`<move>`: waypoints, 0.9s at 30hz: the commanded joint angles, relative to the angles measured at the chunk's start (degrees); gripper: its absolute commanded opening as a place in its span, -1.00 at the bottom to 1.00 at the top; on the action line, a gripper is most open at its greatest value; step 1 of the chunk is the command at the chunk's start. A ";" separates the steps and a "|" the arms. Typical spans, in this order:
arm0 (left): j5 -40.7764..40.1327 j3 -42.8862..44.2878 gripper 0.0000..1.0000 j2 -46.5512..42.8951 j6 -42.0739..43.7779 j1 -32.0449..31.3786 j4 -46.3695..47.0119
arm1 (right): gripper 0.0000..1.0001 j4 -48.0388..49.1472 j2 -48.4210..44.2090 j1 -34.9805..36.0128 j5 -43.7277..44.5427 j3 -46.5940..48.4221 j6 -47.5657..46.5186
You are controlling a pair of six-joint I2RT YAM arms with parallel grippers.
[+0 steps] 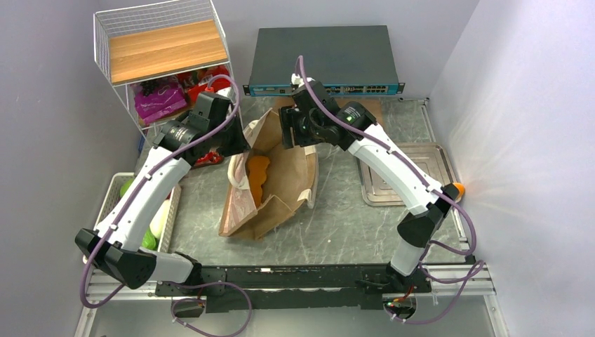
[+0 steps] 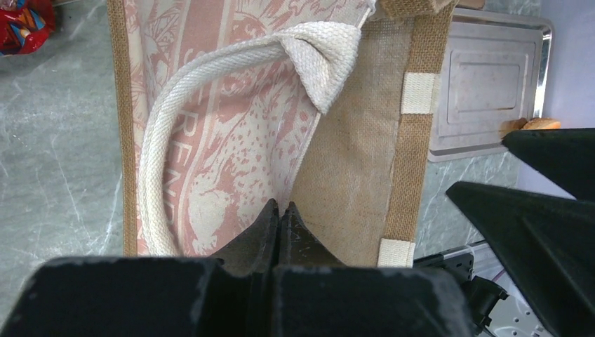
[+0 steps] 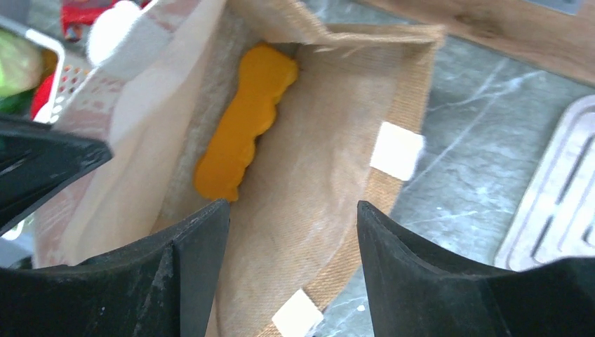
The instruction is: Place the food into the grocery bag and tie it
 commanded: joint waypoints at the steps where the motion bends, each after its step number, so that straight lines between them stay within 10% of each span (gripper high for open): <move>1: 1.45 -0.18 -1.00 -2.69 -0.48 0.61 3.87 | 0.38 -2.60 -2.75 0.24 11.21 0.72 1.50; 6: 2.01 -0.83 -1.00 -3.09 -0.43 1.19 3.91 | 0.98 -1.31 -5.33 0.24 15.80 -1.68 1.63; 18: 3.32 -2.73 -1.00 -4.37 -0.38 2.98 4.63 | 1.00 9.39 -13.99 -1.53 37.58 -17.45 4.98; 27: 4.21 -3.54 -1.00 -5.31 -0.21 4.12 4.89 | 1.00 2.21 -14.82 -17.05 39.95 -19.19 13.83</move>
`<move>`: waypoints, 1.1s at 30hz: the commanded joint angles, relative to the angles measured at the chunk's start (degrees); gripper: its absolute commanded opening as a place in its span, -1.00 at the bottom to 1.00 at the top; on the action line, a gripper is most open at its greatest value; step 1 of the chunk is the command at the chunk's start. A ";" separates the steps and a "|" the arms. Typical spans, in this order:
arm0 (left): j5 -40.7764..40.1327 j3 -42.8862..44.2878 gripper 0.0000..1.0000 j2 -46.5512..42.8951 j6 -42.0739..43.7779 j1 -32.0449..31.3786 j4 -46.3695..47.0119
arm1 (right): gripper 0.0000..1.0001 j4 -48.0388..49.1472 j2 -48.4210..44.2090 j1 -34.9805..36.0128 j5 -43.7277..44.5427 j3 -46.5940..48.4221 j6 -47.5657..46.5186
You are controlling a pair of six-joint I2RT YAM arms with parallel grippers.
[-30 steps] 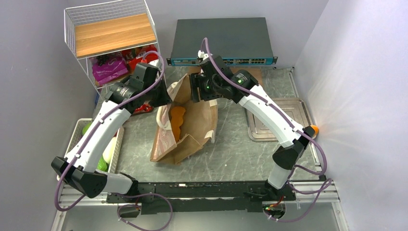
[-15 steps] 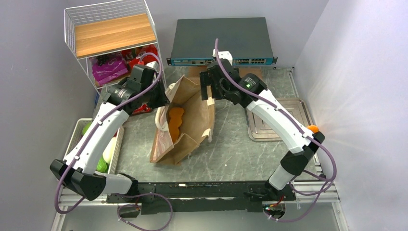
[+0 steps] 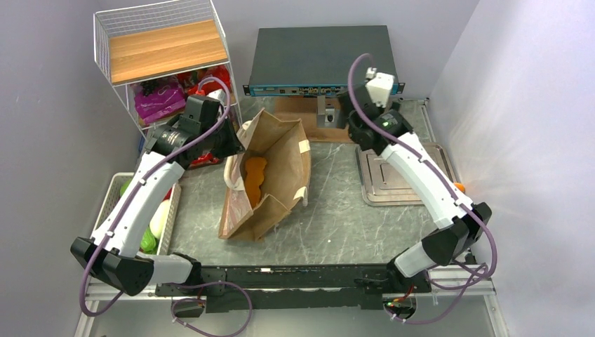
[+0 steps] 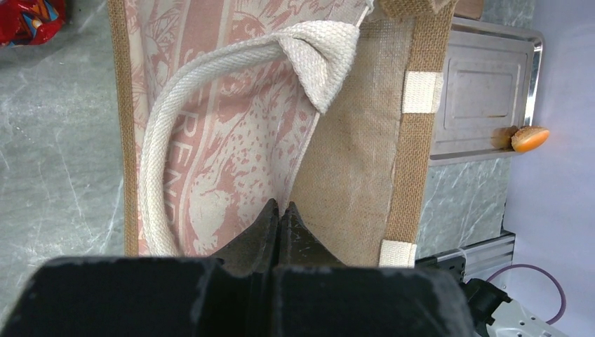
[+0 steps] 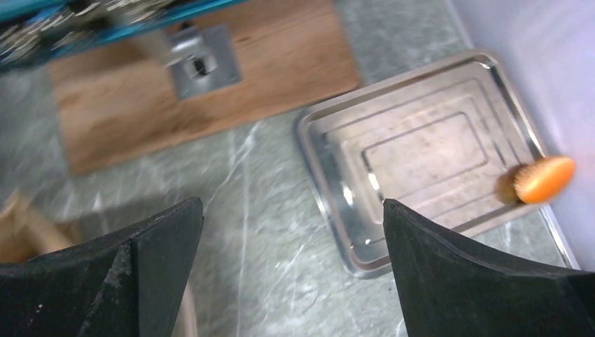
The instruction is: Place the food into the grocery bag and tie it
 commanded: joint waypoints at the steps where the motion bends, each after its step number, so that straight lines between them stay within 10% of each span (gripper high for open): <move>1: 1.81 0.25 -1.00 -2.54 -0.27 0.67 3.44 | 1.00 -6.82 -0.99 -9.35 4.45 0.89 9.04; 11: 1.50 0.01 -1.00 -3.48 -0.04 1.39 3.11 | 1.00 -29.61 4.70 -20.88 12.23 0.99 32.85; 22: 1.12 -0.31 -1.00 -4.46 0.31 1.84 2.72 | 0.99 1.58 -12.10 -41.40 -2.38 -24.90 12.55; 33: 3.05 -0.06 -1.00 -3.45 0.49 2.02 3.14 | 0.98 10.82 -13.96 -49.85 -4.14 -38.53 11.40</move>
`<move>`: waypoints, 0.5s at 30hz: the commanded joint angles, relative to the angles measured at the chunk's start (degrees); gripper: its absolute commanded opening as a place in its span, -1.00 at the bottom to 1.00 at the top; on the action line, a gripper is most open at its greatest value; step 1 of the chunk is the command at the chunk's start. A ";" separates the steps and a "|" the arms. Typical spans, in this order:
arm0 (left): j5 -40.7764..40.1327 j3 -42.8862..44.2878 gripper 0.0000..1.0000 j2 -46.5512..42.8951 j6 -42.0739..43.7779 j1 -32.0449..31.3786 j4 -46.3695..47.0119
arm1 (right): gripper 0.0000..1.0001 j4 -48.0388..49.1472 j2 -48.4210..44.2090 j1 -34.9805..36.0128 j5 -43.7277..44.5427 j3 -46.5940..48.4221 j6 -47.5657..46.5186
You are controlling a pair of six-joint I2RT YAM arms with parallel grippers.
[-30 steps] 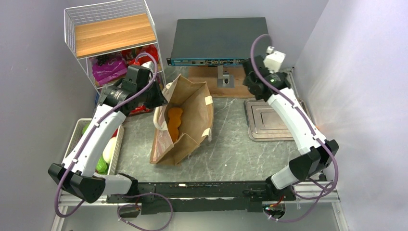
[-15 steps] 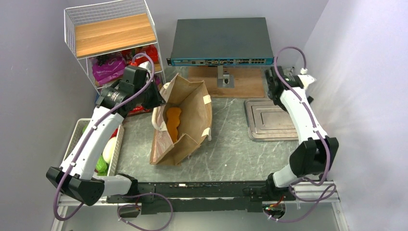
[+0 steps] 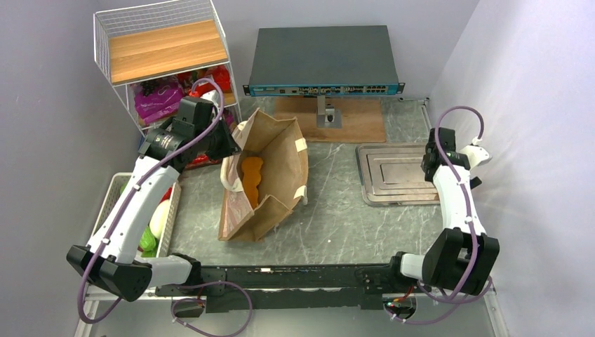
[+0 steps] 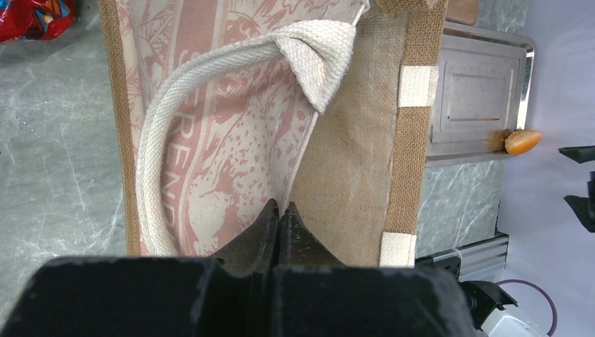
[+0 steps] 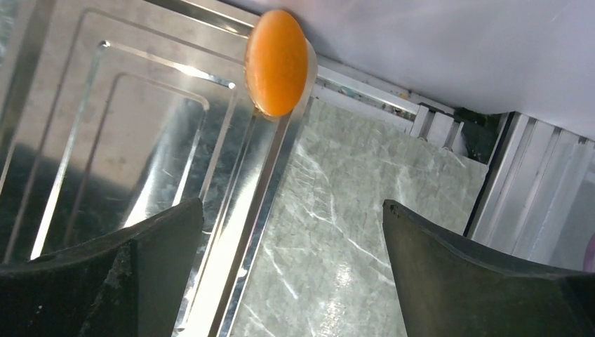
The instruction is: Place the food into the grocery bag and tie it
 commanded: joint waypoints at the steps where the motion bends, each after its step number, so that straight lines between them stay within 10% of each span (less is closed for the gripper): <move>1: 2.13 1.38 -1.00 -1.06 0.50 0.20 3.27 | 0.98 8.04 0.19 -0.88 0.59 -4.29 -1.04; 15: 2.18 0.17 -1.00 -3.34 2.72 0.70 5.26 | 0.98 26.19 3.07 -4.30 6.47 -16.14 4.01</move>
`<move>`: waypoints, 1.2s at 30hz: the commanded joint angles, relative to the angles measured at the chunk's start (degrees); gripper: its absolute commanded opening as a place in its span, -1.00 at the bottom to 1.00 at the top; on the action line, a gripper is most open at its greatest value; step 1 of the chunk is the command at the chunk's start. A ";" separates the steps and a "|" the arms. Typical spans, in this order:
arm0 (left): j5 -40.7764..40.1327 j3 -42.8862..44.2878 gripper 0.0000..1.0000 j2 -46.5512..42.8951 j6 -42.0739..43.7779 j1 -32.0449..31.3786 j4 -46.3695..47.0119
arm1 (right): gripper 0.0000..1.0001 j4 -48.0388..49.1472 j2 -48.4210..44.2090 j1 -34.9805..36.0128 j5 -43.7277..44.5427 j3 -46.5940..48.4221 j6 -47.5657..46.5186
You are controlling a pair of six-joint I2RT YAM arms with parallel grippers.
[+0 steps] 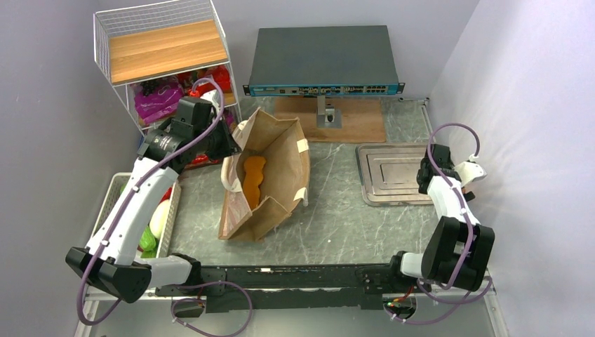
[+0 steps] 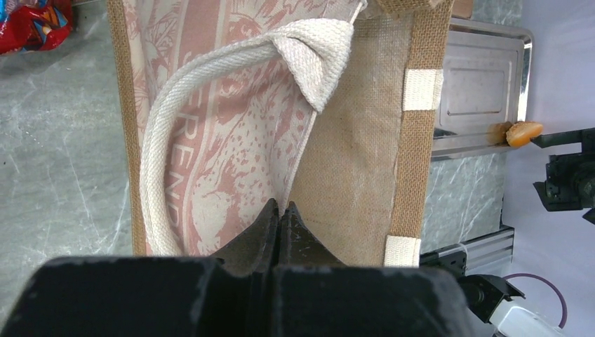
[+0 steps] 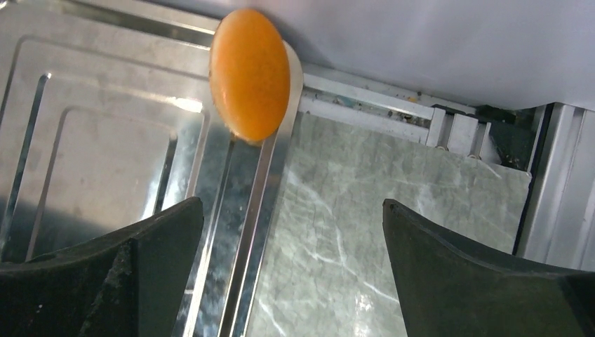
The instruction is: Place the food into the grocery bag and tie it
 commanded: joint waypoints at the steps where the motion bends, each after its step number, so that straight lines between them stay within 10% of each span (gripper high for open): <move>1: 1.12 0.25 -1.00 -3.26 0.92 0.59 4.80 | 0.98 9.08 2.76 -2.29 3.37 -1.05 2.03; 36: 0.80 -2.67 -1.00 -6.74 1.72 2.17 4.73 | 0.44 19.32 17.28 -6.97 1.68 1.72 0.75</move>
